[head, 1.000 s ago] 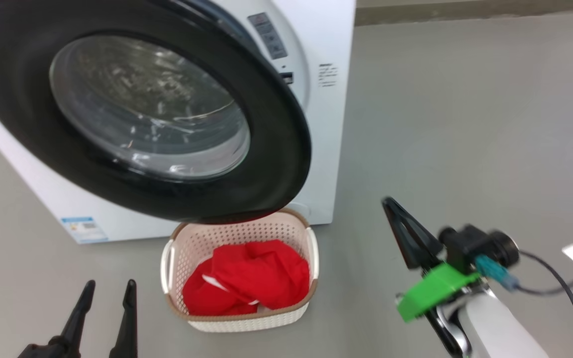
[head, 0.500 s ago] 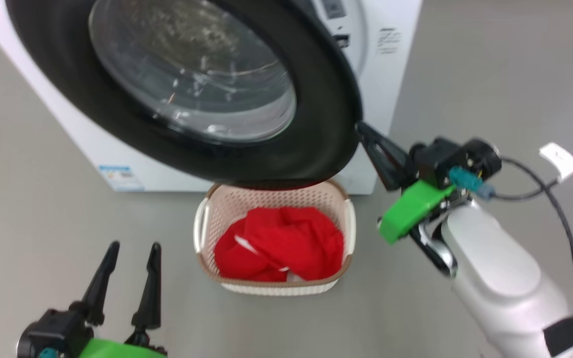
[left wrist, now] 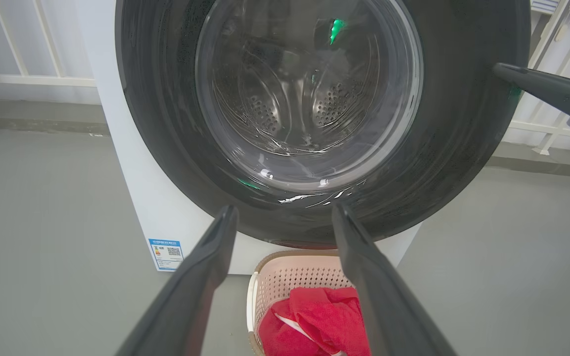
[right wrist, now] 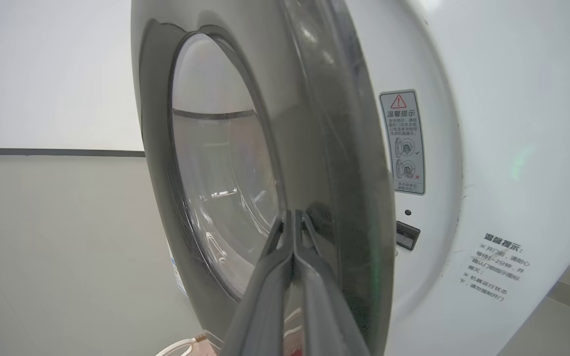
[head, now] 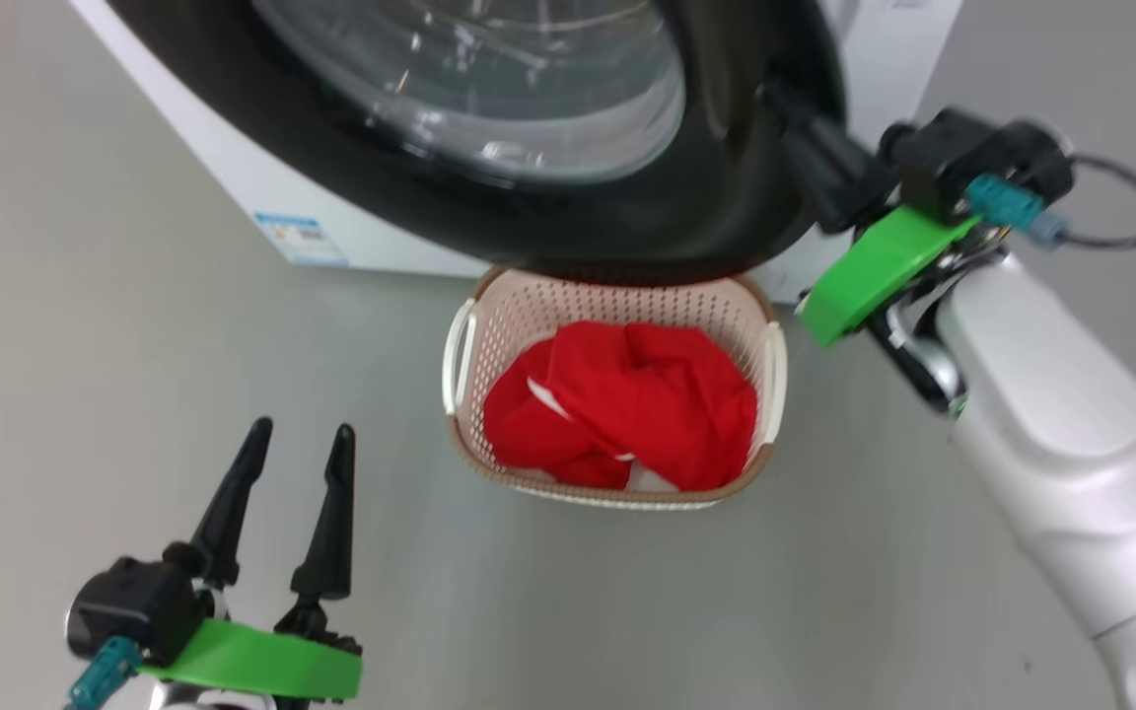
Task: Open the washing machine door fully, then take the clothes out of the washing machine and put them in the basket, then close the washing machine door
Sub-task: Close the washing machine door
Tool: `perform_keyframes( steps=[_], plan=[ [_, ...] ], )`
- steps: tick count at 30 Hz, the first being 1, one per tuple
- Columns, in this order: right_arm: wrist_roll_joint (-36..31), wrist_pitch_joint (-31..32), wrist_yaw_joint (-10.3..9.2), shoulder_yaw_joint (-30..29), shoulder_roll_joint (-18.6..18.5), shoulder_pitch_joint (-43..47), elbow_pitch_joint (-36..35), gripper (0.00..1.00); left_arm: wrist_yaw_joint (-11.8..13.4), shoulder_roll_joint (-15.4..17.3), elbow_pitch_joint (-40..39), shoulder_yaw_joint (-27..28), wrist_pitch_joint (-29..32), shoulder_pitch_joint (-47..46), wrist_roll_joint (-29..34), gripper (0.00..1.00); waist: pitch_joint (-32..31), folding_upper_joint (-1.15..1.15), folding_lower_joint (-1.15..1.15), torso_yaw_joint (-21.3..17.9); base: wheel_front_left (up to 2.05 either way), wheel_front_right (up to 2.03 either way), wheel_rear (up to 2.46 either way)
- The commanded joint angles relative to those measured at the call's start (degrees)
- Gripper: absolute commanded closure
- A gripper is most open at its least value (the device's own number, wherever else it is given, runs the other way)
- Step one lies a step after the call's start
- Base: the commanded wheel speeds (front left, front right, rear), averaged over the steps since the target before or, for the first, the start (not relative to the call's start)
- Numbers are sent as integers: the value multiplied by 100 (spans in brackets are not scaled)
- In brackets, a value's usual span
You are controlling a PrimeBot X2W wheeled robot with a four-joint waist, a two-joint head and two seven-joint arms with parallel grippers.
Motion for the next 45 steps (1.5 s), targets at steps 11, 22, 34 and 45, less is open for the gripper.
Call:
perform_keyframes(
  steps=[11,22,34,45],
  plan=[
    [359,-36,-6,-5,-337,-1030,20,100,-32,175,-258,-161,-70,-612,-323,0,877,0,0,430,0,0,0],
    [503,-36,-6,-232,-351,-2071,677,100,-32,119,-310,-179,-70,-845,-307,0,1140,0,0,593,0,0,0],
    [626,-36,-6,-108,-251,-1591,353,100,-32,116,-116,-32,-70,-871,-327,0,864,0,0,199,0,0,0],
    [119,-36,-6,-741,-113,-344,-735,0,-32,158,-16,74,-70,-835,-476,0,335,0,0,-608,0,0,0]
  ],
)
